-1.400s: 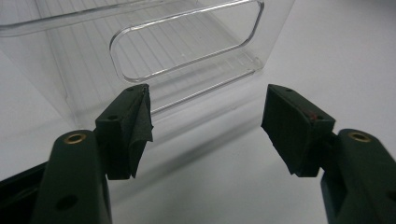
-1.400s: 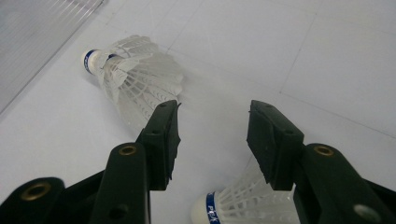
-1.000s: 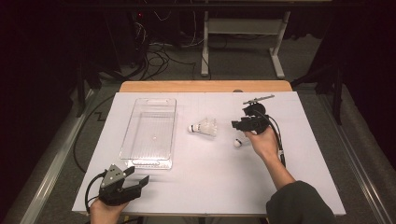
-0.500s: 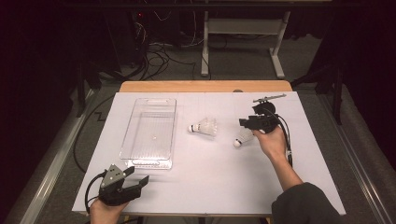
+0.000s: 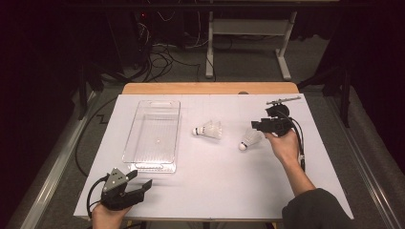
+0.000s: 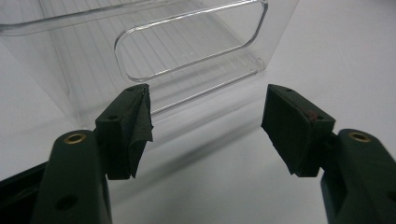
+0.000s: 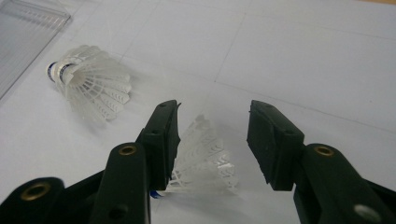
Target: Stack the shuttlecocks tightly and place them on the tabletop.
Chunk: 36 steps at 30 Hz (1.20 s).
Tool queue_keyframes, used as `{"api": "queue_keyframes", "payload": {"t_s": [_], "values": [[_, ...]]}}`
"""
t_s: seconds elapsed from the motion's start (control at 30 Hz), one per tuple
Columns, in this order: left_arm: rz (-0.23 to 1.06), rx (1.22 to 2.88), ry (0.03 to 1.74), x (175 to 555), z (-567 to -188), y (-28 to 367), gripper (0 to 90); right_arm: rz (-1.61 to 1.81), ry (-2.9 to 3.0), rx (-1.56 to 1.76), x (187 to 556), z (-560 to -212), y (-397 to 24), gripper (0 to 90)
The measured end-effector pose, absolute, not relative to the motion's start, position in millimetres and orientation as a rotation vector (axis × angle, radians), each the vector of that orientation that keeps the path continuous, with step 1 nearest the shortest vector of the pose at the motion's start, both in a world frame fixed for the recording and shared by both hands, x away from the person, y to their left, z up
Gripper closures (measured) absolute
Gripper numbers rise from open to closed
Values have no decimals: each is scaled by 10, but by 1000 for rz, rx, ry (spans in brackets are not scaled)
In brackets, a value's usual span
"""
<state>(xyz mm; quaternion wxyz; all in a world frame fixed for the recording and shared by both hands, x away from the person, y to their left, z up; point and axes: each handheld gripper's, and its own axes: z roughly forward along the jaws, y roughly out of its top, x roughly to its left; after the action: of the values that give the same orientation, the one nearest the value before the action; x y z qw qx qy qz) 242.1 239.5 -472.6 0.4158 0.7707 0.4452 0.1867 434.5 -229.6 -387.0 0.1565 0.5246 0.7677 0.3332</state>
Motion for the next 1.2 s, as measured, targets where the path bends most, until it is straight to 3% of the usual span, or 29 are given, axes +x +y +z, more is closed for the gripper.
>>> {"api": "queue_keyframes", "payload": {"t_s": [1.2], "values": [[468, 1934, 1123, 2430, -4732, 2393, 342, 923, 2299, 1529, 4308, -4137, -2316, 600]]}}
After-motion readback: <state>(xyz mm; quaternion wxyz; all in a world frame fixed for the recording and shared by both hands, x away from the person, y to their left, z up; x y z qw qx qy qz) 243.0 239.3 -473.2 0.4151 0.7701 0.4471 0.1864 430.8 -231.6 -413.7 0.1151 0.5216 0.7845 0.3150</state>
